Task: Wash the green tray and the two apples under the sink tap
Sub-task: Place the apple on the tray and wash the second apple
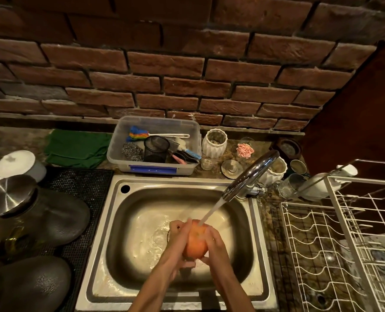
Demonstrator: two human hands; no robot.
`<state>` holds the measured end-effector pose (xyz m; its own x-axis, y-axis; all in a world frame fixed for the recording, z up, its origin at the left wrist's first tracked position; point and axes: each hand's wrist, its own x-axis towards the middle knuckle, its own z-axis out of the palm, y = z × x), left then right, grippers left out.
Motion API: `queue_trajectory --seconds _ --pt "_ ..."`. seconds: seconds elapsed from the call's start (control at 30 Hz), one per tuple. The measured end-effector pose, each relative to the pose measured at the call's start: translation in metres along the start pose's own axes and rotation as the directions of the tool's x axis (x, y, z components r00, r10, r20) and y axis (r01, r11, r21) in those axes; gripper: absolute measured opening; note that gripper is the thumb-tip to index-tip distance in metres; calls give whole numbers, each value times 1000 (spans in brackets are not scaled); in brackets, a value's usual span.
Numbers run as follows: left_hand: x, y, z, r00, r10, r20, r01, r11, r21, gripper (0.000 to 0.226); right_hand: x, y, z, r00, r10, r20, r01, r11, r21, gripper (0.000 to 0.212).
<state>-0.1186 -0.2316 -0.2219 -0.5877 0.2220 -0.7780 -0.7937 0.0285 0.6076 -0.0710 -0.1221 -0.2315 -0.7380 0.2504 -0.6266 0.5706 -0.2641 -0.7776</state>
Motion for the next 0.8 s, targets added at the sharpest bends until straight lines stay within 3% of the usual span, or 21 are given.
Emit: queue_trajectory --seconds 0.13,0.23,0.37,0.5,0.6,0.67,0.8 --pt "-1 -12 10 994 109 13 -108 993 -51 27 -4 2 6 993 -31 -113 22 997 -77 24" --pt "-1 -13 15 980 197 -4 -197 980 32 31 -2 5 14 983 -26 -182 8 995 -101 35" --pt "-5 -10 19 954 300 -30 -293 945 144 28 2 -1 21 967 13 -254 -18 1000 -18 28" --pt "-1 -16 7 934 356 -14 -335 892 304 37 6 -8 19 952 293 -89 -262 928 264 42" --pt "-2 -22 -5 896 422 135 -431 758 489 43 10 -11 8 893 435 119 -444 803 398 69" --pt "-3 -24 -8 900 422 109 -425 793 437 44 15 -12 6 890 434 139 -453 810 372 60" --pt "-6 -13 7 948 313 -59 -303 943 137 34 14 -12 16 951 308 -30 -288 916 278 39"
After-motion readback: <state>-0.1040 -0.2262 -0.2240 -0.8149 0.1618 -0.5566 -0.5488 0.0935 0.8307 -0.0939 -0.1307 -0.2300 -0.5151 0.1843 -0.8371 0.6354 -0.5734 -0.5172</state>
